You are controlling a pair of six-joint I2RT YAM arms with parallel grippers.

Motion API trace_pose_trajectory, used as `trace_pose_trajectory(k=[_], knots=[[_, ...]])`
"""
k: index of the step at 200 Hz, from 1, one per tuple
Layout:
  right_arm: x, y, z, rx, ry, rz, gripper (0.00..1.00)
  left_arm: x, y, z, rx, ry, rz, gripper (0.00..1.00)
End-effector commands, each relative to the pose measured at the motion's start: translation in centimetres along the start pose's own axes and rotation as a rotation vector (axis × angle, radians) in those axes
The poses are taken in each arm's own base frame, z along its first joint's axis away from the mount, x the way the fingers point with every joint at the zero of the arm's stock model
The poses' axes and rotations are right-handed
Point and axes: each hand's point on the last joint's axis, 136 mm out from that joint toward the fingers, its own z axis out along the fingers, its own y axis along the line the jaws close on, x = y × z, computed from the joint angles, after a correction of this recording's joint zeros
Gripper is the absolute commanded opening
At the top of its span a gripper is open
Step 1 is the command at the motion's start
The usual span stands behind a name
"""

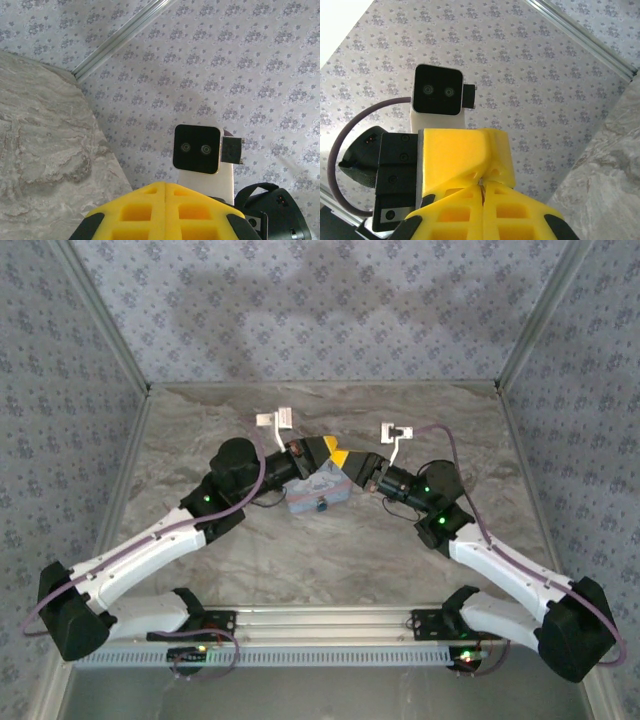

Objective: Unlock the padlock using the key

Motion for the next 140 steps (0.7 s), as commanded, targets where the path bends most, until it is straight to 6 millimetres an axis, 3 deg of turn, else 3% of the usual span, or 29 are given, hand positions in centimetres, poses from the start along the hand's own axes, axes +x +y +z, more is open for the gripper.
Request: trace_pose_trajectory(k=[1, 43, 52, 69, 87, 122, 140], knots=[[-1.5, 1.9, -0.3, -0.044, -0.047, -0.046, 0.03, -0.4, -1.4, -0.9, 0.044, -0.026, 0.007, 0.00], [-2.1, 2.1, -1.0, -0.017, -0.064, -0.081, 0.00, -0.3, -1.0, -1.5, 0.025, -0.027, 0.009, 0.01], [-2.0, 2.3, -0.9, -0.018, -0.053, -0.088, 0.00, -0.3, -1.0, -1.6, 0.022, -0.028, 0.008, 0.11], [-1.6, 2.4, -0.8, -0.015, -0.021, -0.097, 0.00, -0.4, -1.0, -1.8, 0.014, -0.030, 0.009, 0.39], [-1.2, 2.5, -0.7, -0.012, 0.014, -0.108, 0.00, -0.4, -1.1, -1.9, 0.007, -0.021, 0.015, 0.52], [-0.1, 3.1, -0.8, -0.009, 0.102, -0.136, 0.00, -0.4, -1.6, -2.0, 0.013, 0.043, 0.017, 0.55], [0.3, 3.3, -1.0, -0.005, 0.135, -0.144, 0.00, -0.5, -1.7, -2.1, 0.018, 0.065, 0.008, 0.51]])
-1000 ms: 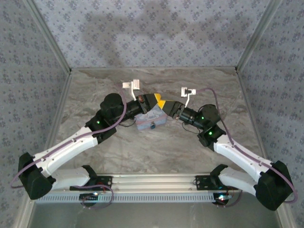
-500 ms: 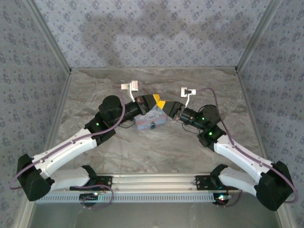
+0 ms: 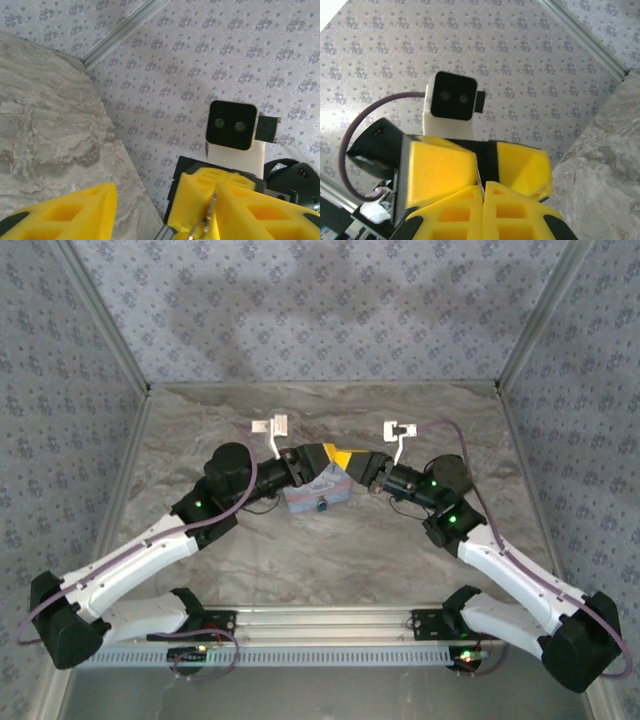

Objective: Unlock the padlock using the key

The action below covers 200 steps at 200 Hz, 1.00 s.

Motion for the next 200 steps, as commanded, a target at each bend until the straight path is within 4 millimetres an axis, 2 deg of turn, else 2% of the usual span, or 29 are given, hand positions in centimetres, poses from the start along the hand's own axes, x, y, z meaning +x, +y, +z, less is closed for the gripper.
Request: trace_pose_trajectory(k=[1, 44, 68, 91, 107, 141, 170, 200], knots=[[0.2, 1.9, -0.4, -0.030, 0.057, -0.060, 0.00, -1.3, -2.6, -0.8, 0.058, 0.014, 0.016, 0.51], [1.0, 1.3, -0.6, 0.000, 0.109, -0.052, 0.00, -1.6, -3.1, -1.2, 0.089, 0.009, 0.015, 0.47], [1.2, 1.4, -0.6, -0.002, 0.122, -0.049, 0.00, -1.4, -3.3, -1.0, 0.101, 0.024, 0.012, 0.36], [1.2, 1.2, -0.7, 0.012, 0.128, -0.050, 0.00, -1.2, -3.3, -0.8, 0.105, 0.036, 0.008, 0.20], [1.1, 1.1, -0.7, 0.018, 0.125, -0.051, 0.00, -1.0, -3.6, -0.7, 0.119, 0.045, 0.009, 0.14], [0.5, 0.7, -1.1, 0.036, 0.100, -0.048, 0.00, -0.5, -3.8, -0.3, 0.125, 0.067, 0.017, 0.12], [0.1, 1.0, -1.2, 0.028, 0.096, -0.050, 0.00, -0.2, -3.6, 0.0, 0.115, 0.082, 0.018, 0.23], [0.1, 1.0, -1.2, 0.023, 0.102, -0.049, 0.00, 0.0, -3.6, 0.3, 0.117, 0.096, 0.020, 0.22]])
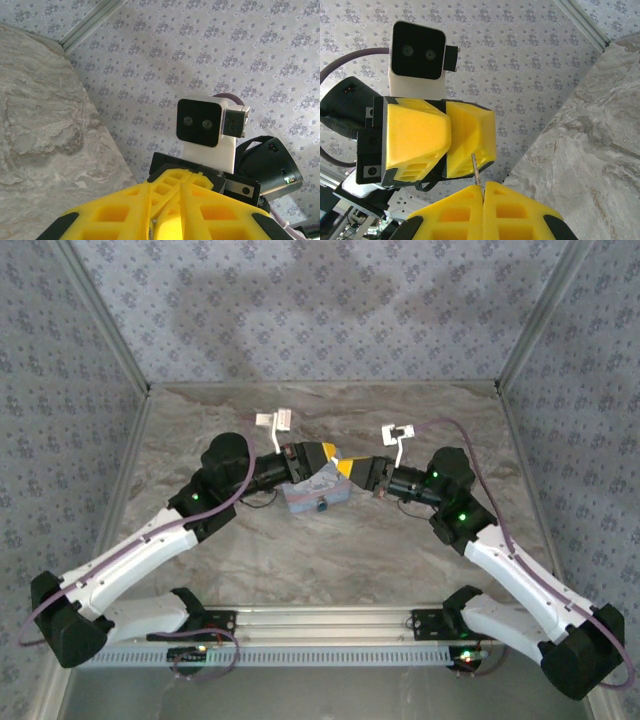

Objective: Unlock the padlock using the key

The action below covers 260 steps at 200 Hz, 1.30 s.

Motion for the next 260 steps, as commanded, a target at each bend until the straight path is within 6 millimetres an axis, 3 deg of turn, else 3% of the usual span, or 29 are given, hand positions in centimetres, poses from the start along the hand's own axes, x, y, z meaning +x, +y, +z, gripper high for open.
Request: trace_pose_trajectory(k=[1, 47, 120, 199, 236, 240, 260], knots=[[-1.1, 2.3, -0.4, -0.056, -0.011, -0.049, 0.00, -0.2, -1.9, 0.2, 0.052, 0.013, 0.031, 0.22], [-1.2, 2.9, -0.6, -0.073, -0.012, -0.066, 0.00, -0.2, -1.1, 0.5, 0.011, 0.014, 0.034, 0.32], [-1.6, 2.1, -0.8, -0.041, -0.026, -0.055, 0.00, 0.3, -1.3, 0.8, 0.024, 0.039, 0.036, 0.00], [-2.0, 1.4, -0.8, -0.021, -0.056, -0.037, 0.00, 1.0, -2.0, 1.0, 0.046, 0.067, 0.058, 0.00], [-2.0, 1.3, -0.9, -0.008, -0.059, -0.044, 0.00, 0.8, -1.4, 0.7, 0.009, 0.046, 0.055, 0.00], [-2.0, 1.3, -0.9, -0.006, -0.055, -0.046, 0.00, 0.7, -1.2, 0.6, -0.003, 0.040, 0.055, 0.05], [-1.6, 0.6, -1.1, 0.032, -0.042, -0.054, 0.00, -0.1, -0.3, -0.2, -0.065, -0.003, 0.063, 0.49]])
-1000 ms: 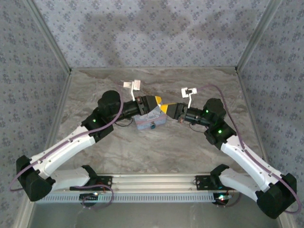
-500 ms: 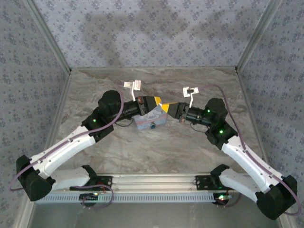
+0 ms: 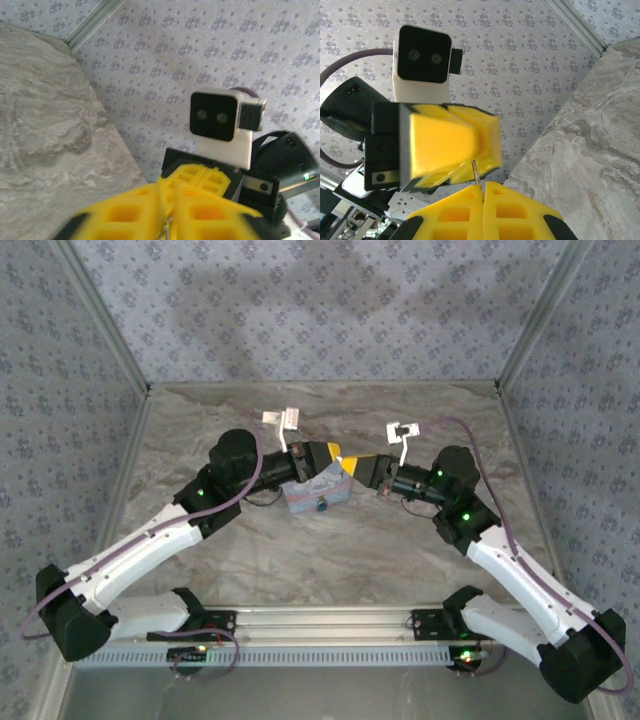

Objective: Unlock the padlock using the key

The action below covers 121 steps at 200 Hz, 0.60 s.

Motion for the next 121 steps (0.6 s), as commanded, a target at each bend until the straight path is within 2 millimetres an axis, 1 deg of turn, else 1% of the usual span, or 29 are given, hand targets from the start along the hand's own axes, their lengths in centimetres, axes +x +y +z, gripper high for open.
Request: trace_pose_trajectory(k=[1, 12, 22, 34, 36, 40, 43, 48, 61, 86, 109, 121], knots=[[-0.9, 0.5, -0.5, 0.026, -0.026, -0.047, 0.00, -0.7, -0.7, -1.1, -0.030, -0.030, 0.025, 0.51], [-0.8, -0.2, -0.9, 0.065, -0.024, -0.053, 0.00, -1.2, 0.0, -1.8, -0.072, -0.054, 0.021, 0.63], [-0.7, -1.1, -1.2, 0.110, -0.017, -0.056, 0.00, -1.3, 0.9, -2.4, -0.111, -0.067, 0.017, 0.71], [-0.6, -2.5, -1.5, 0.185, -0.004, -0.073, 0.00, -1.0, 2.1, -3.0, -0.165, -0.065, 0.021, 0.80], [-0.6, -2.7, -1.6, 0.198, -0.001, -0.078, 0.00, -0.9, 2.4, -3.1, -0.179, -0.064, 0.020, 0.83], [-0.7, -3.2, -1.7, 0.228, 0.003, -0.088, 0.00, -0.7, 2.9, -3.4, -0.205, -0.060, 0.016, 0.95], [-0.6, -3.7, -1.8, 0.252, 0.010, -0.092, 0.00, -0.5, 3.4, -3.5, -0.226, -0.056, 0.013, 0.98], [-0.7, -4.4, -1.9, 0.289, 0.016, -0.086, 0.00, -0.1, 4.1, -3.7, -0.256, -0.046, 0.013, 0.98], [-0.9, -6.1, -1.9, 0.373, 0.051, -0.137, 0.00, 1.2, 6.4, -4.2, -0.348, -0.005, 0.004, 0.98], [-1.7, -10.3, -1.6, 0.530, 0.104, -0.185, 0.00, 5.1, 10.7, -4.7, -0.473, 0.086, -0.021, 0.98], [-3.1, -13.7, -0.1, 0.600, 0.140, -0.228, 0.00, 8.3, 14.1, -4.9, -0.538, 0.121, -0.047, 0.98], [-3.5, -16.0, 1.0, 0.628, 0.172, -0.225, 0.00, 9.6, 15.7, -4.8, -0.559, 0.133, -0.057, 0.98]])
